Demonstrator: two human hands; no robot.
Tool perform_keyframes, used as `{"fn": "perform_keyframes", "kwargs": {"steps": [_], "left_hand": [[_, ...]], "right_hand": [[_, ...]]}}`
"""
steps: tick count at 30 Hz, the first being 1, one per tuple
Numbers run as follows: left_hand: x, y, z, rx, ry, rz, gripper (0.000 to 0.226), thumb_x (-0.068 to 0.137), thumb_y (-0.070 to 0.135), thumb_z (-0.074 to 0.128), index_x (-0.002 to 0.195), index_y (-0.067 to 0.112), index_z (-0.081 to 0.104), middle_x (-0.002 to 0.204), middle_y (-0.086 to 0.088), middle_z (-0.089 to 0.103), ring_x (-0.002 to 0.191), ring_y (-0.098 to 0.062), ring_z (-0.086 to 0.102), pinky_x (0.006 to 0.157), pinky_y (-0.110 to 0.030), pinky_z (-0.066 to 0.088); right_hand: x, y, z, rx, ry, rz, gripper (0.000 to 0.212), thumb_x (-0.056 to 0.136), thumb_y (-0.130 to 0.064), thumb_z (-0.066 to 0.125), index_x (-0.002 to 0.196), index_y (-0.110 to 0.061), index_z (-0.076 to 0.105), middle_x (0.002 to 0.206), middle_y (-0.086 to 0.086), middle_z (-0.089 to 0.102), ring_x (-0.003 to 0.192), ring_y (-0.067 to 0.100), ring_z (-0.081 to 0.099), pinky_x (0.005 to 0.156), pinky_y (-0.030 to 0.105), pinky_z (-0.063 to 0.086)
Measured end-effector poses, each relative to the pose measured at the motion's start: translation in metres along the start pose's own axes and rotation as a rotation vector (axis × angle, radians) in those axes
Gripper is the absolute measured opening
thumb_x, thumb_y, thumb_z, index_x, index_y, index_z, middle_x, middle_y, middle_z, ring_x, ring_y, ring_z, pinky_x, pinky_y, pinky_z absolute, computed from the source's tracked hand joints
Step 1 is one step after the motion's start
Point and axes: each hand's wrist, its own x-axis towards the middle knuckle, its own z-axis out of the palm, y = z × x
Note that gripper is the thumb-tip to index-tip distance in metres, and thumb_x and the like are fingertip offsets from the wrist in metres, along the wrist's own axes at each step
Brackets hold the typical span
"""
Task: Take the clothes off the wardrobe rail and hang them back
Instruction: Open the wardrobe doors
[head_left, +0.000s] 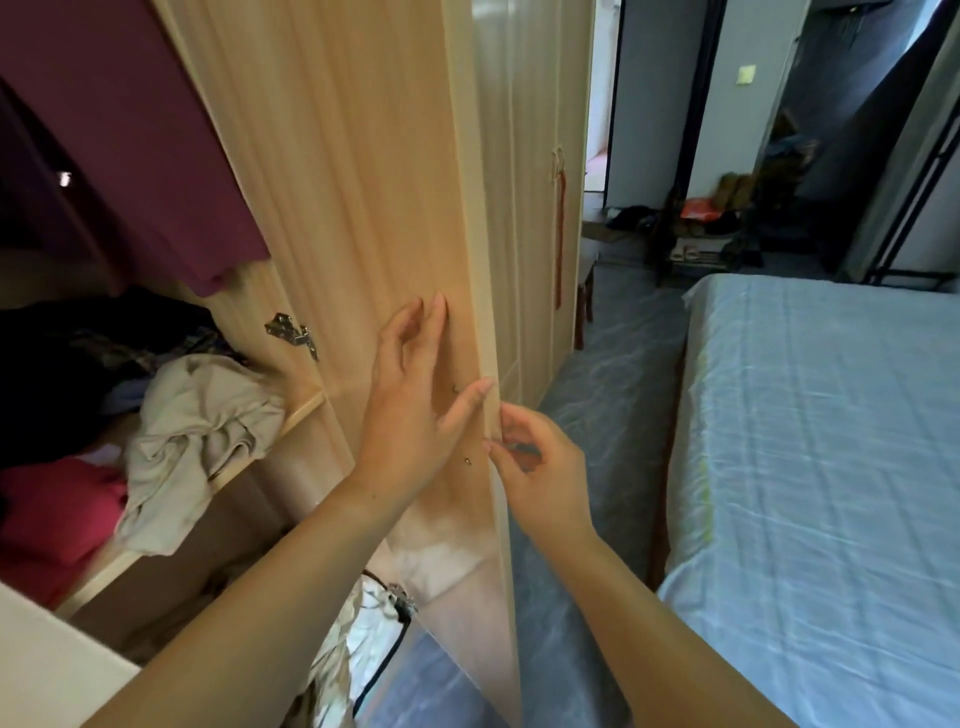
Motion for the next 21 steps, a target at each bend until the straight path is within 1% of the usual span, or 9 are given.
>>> {"fn": "perform_keyframes", "kwargs": {"steps": [2,4,6,7,10,13,17,19,21], "left_hand": [[0.010,-0.003,0.011,0.054,-0.009,0.021,0.081,0.083,0.040,0.064,0.149,0.025,0.018,0.148,-0.009,0.021,0.137,-0.011,0.023,0.111,-0.019,0.022],[0.021,-0.007,0.018,0.139,-0.022,0.066,0.078,0.085,0.046,0.059,0.148,0.025,0.019,0.151,-0.010,0.020,0.140,-0.018,0.022,0.113,-0.025,0.022],[0.033,-0.015,0.023,0.225,-0.040,0.089,0.073,0.085,0.049,0.055,0.148,0.027,0.023,0.154,-0.010,0.017,0.143,-0.020,0.017,0.114,-0.021,0.014],[0.039,-0.018,0.025,0.266,-0.048,0.103,0.072,0.086,0.050,0.054,0.147,0.028,0.024,0.156,-0.009,0.016,0.144,-0.020,0.016,0.114,-0.019,0.011],[0.053,-0.032,0.035,0.345,-0.068,0.163,0.070,0.086,0.051,0.051,0.147,0.030,0.024,0.156,-0.011,0.015,0.142,-0.025,0.018,0.115,-0.028,0.016],[0.064,-0.043,0.052,0.348,-0.088,0.190,0.070,0.086,0.049,0.055,0.146,0.027,0.027,0.156,-0.013,0.015,0.141,-0.027,0.018,0.113,-0.034,0.021],[0.078,-0.055,0.073,0.401,-0.061,0.238,0.069,0.084,0.044,0.059,0.145,0.027,0.031,0.155,-0.013,0.015,0.137,-0.031,0.020,0.113,-0.036,0.018],[0.086,-0.064,0.081,0.433,-0.016,0.287,0.067,0.086,0.041,0.061,0.144,0.028,0.031,0.153,-0.012,0.015,0.133,-0.033,0.023,0.113,-0.036,0.017],[0.090,-0.075,0.088,0.441,0.011,0.324,0.065,0.087,0.042,0.059,0.144,0.031,0.030,0.153,-0.011,0.015,0.132,-0.035,0.026,0.112,-0.040,0.020]], "right_hand": [[0.013,0.008,-0.010,0.008,-0.003,-0.015,0.039,0.082,-0.005,0.068,0.112,-0.029,0.060,0.103,-0.010,0.064,0.090,0.000,0.062,0.077,0.017,0.052],[0.025,0.017,-0.018,0.008,-0.006,-0.029,0.043,0.083,-0.004,0.066,0.118,-0.027,0.057,0.104,-0.009,0.064,0.092,-0.001,0.061,0.078,0.015,0.051],[0.036,0.025,-0.024,-0.017,-0.004,-0.055,0.051,0.084,-0.004,0.065,0.127,-0.027,0.050,0.105,-0.008,0.063,0.095,0.000,0.060,0.079,0.016,0.051],[0.041,0.029,-0.026,-0.039,-0.001,-0.076,0.055,0.085,-0.003,0.064,0.130,-0.029,0.046,0.104,-0.011,0.061,0.095,0.001,0.060,0.080,0.015,0.051],[0.056,0.042,-0.031,-0.123,0.034,-0.139,0.058,0.086,-0.004,0.061,0.134,-0.028,0.040,0.102,-0.019,0.057,0.095,-0.003,0.057,0.081,0.011,0.047],[0.071,0.052,-0.035,-0.158,0.069,-0.139,0.056,0.087,-0.005,0.061,0.133,-0.028,0.040,0.103,-0.009,0.060,0.096,-0.007,0.055,0.082,0.004,0.041],[0.091,0.066,-0.034,-0.210,0.116,-0.119,0.055,0.086,-0.012,0.061,0.136,-0.026,0.042,0.101,0.000,0.063,0.091,0.003,0.060,0.080,0.006,0.043],[0.098,0.071,-0.033,-0.238,0.139,-0.102,0.055,0.086,-0.014,0.061,0.136,-0.029,0.042,0.102,-0.003,0.064,0.092,0.004,0.060,0.082,0.011,0.046],[0.103,0.075,-0.033,-0.271,0.152,-0.109,0.054,0.087,-0.020,0.059,0.137,-0.031,0.041,0.104,-0.007,0.064,0.095,0.005,0.060,0.084,0.018,0.049]]}}
